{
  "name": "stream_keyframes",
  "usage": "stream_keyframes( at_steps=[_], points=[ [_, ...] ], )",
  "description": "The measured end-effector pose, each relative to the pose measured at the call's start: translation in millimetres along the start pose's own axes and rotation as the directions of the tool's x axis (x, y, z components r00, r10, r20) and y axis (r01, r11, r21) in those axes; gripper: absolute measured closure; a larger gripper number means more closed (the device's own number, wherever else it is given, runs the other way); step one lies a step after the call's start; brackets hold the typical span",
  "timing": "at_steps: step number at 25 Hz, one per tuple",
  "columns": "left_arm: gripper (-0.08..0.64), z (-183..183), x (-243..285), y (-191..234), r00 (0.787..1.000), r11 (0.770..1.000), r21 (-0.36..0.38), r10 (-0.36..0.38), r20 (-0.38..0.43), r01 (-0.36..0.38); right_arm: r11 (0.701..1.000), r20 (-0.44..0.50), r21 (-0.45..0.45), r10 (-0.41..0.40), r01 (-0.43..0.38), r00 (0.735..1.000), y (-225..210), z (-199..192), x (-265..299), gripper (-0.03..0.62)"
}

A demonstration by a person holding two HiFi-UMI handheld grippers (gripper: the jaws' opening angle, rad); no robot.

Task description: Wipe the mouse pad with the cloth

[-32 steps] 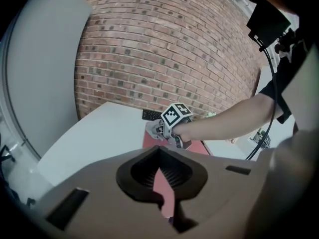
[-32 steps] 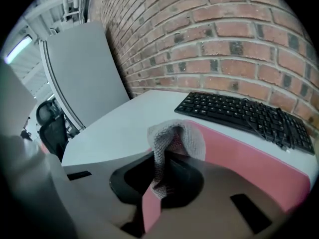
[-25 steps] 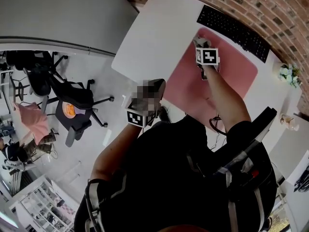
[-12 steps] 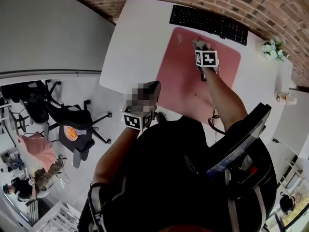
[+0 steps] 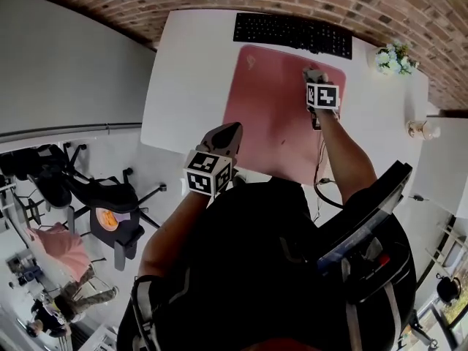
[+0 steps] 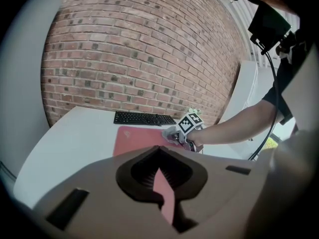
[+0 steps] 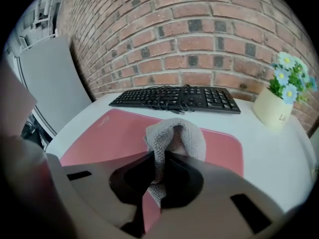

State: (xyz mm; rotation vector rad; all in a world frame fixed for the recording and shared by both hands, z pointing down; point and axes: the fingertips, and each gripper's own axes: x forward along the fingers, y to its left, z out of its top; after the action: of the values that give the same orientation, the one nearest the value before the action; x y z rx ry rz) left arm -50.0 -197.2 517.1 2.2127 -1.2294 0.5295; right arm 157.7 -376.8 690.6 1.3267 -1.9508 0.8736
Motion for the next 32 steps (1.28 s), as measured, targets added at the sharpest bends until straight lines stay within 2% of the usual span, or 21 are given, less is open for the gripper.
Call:
stream_keyframes(
  at_steps=[8, 16, 20, 22, 26, 29, 32],
  points=[
    [0.555, 4.2, 13.2, -12.1, 0.999, 0.999, 0.030, -0.042, -0.005, 0.042, 0.994, 0.007, 0.080, -0.075, 0.074, 0.997, -49.1, -13.9, -20.2, 0.562],
    [0.555, 4.4, 14.5, -18.2, 0.998, 0.998, 0.030, -0.062, -0.002, 0.062, 0.974, -0.018, 0.139, -0.180, 0.181, 0.983, -100.0, -33.3, -43.6, 0.561],
    [0.555, 2.7, 13.3, -18.9, 0.998, 0.998, 0.023, -0.061, 0.003, 0.061, 0.964, -0.038, 0.096, -0.246, 0.248, 0.969, -107.9, -32.2, -54.7, 0.563],
    [0.555, 1.6, 12.8, -15.3, 0.999, 0.999, 0.006, -0.052, 0.007, 0.052, 0.976, 0.010, 0.064, -0.209, 0.208, 0.978, -85.8, -7.8, -52.1, 0.563],
    [0.555, -2.1, 7.5, -8.8, 1.000, 1.000, -0.018, -0.022, 0.011, 0.022, 1.000, 0.121, -0.023, -0.004, 0.007, 0.993, 10.5, 60.5, -30.8, 0.563],
    [0.555, -9.8, -2.8, 0.8, 1.000, 0.998, -0.050, 0.030, 0.005, -0.030, 0.986, 0.126, -0.096, 0.144, -0.133, 0.981, 91.6, 92.2, -2.5, 0.563],
    [0.555, -22.9, -20.7, 18.9, 0.995, 0.992, -0.083, 0.094, -0.027, -0.096, 0.970, 0.089, -0.128, 0.220, -0.208, 0.971, 155.7, 102.1, 34.8, 0.562]
  ],
)
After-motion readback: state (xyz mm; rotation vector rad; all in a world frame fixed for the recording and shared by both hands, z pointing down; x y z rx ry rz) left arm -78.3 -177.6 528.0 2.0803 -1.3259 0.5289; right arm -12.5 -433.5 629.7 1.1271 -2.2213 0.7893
